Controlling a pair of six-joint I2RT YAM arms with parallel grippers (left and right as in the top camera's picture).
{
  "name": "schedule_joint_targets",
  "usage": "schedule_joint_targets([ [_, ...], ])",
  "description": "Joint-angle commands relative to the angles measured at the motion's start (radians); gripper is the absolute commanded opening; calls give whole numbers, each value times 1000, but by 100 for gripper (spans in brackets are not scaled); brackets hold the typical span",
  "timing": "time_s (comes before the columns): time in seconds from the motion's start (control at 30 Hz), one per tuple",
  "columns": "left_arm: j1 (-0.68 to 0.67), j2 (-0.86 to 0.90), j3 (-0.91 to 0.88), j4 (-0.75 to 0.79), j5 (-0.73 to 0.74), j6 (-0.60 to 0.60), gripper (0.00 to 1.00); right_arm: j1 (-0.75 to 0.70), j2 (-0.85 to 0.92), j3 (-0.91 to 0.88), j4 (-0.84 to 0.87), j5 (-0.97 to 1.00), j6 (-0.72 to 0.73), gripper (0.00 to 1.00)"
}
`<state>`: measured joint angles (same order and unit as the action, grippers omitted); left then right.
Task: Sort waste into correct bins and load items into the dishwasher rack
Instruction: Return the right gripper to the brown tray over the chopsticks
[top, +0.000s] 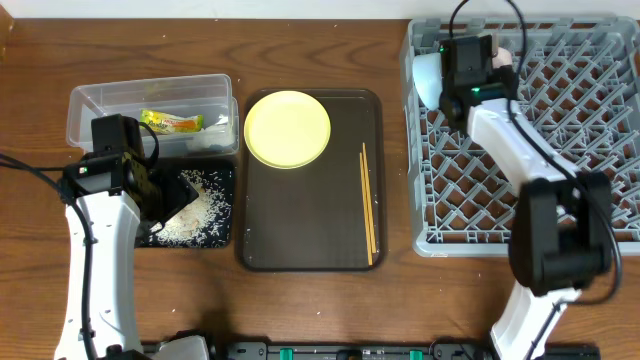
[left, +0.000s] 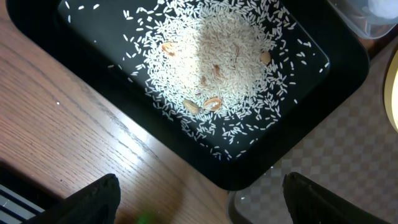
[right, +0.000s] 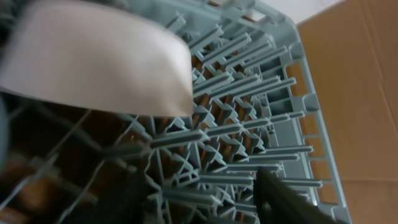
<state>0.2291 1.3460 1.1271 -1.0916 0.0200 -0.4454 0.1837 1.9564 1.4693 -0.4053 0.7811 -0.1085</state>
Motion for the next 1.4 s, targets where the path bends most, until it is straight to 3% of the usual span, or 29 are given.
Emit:
schedule_joint_targets([
  [0.0, 5, -9, -4, 0, -2, -5, 86, 3, -125, 2, -61, -151, 53, 61],
  [0.1, 5, -9, -4, -4, -2, -5, 90, 7, -196, 2, -151, -343, 98, 67],
  [0.17, 5, -9, -4, -5, -2, -5, 92, 12, -245, 2, -224, -593, 117, 67],
  [0.27, 5, -9, -4, -8, -2, -5, 92, 27, -286, 2, -312, -939, 165, 58],
  [0.33, 5, -9, -4, -7, -2, -5, 92, 50, -290, 2, -357, -1031, 210, 57],
  [0.53, 5, -9, -4, -7, -2, -5, 93, 179, -257, 2, -500, -1030, 246, 59],
  [0.7, 5, -9, -4, -7, -2, -5, 93, 297, -187, 2, -552, -943, 353, 54],
  [0.83, 5, -9, -4, -7, -2, -5, 93, 369, -116, 2, -557, -911, 426, 44],
  [1.07, 5, -9, -4, -7, -2, -5, 93, 449, 16, 2, -576, -912, 578, 40],
  [1.37, 5, -9, -4, -7, -2, -1, 93, 465, 105, 2, -599, -833, 636, 39],
])
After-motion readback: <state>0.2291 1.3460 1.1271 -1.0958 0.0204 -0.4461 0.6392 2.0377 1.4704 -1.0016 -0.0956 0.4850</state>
